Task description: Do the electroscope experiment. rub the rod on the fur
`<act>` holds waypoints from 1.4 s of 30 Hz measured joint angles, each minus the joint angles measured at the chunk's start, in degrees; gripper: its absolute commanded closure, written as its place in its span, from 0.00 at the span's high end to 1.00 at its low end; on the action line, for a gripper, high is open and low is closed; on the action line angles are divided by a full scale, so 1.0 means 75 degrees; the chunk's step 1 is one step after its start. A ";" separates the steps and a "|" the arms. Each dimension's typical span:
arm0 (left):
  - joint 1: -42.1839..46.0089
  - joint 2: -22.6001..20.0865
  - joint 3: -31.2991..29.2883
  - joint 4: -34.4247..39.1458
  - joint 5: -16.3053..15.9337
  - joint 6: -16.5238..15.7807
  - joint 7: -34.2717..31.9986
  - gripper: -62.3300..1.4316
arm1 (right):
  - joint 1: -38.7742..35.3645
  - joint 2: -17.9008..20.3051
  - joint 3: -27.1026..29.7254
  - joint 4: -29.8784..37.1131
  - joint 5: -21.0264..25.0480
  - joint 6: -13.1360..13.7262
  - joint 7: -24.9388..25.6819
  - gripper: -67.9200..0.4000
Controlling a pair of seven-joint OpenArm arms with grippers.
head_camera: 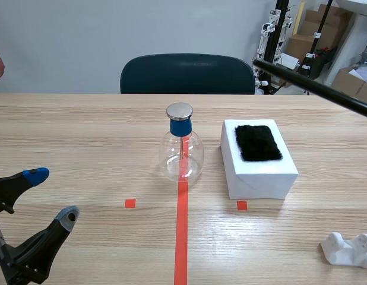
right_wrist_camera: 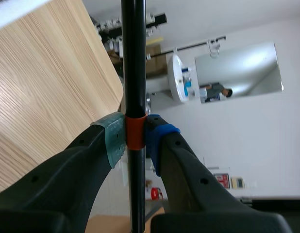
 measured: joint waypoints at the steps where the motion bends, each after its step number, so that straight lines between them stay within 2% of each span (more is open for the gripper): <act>1: 0.0000 0.0003 0.0000 0.0000 0.0000 0.0000 0.0000 1.00 | -0.0268 -0.0012 -0.0108 0.0000 0.0003 0.0003 0.0076 0.01; 7: 0.0000 0.0000 0.0000 0.0000 0.0000 0.0000 0.0000 1.00 | -0.0484 -0.0603 -0.0752 0.0000 -0.0099 0.0003 0.0128 0.01; 9: 0.0000 0.0000 0.0000 0.0000 0.0000 0.0000 0.0000 1.00 | -0.0498 -0.0632 -0.1037 0.0000 -0.0376 0.0006 0.0175 0.01; 14: 0.0000 0.0000 0.0000 0.0000 0.0003 0.0000 0.0000 1.00 | -0.0536 -0.0632 -0.1533 0.0000 -0.0586 0.0003 0.0172 0.01; 21: 0.0000 0.0000 0.0000 0.0000 0.0003 0.0000 0.0000 1.00 | -0.0731 -0.0629 -0.1906 0.0000 -0.0580 0.0003 0.0140 0.01; 28: 0.0000 0.0000 0.0000 0.0000 0.0003 0.0000 0.0000 1.00 | -0.0729 -0.0612 -0.1903 0.0000 -0.0580 -0.0003 0.0137 0.01; 33: 0.0000 0.0000 0.0000 0.0000 0.0003 0.0000 0.0000 1.00 | -0.0726 -0.0612 -0.1856 0.0000 -0.0574 -0.0536 -0.0251 0.01; 35: 0.0000 0.0003 0.0000 0.0000 0.0003 0.0000 0.0000 1.00 | -0.0670 -0.0612 -0.1670 0.0000 -0.0562 -0.0504 -0.0545 0.01; 38: 0.0000 0.0000 0.0000 0.0000 0.0003 0.0000 0.0000 1.00 | -0.0297 -0.0542 -0.1113 -0.0070 -0.0181 -0.0519 -0.0793 0.01; 42: 0.0000 0.0000 0.0000 0.0000 0.0000 0.0000 0.0000 1.00 | 0.0396 -0.0015 -0.0315 -0.0568 0.0373 -0.0510 -0.0965 0.01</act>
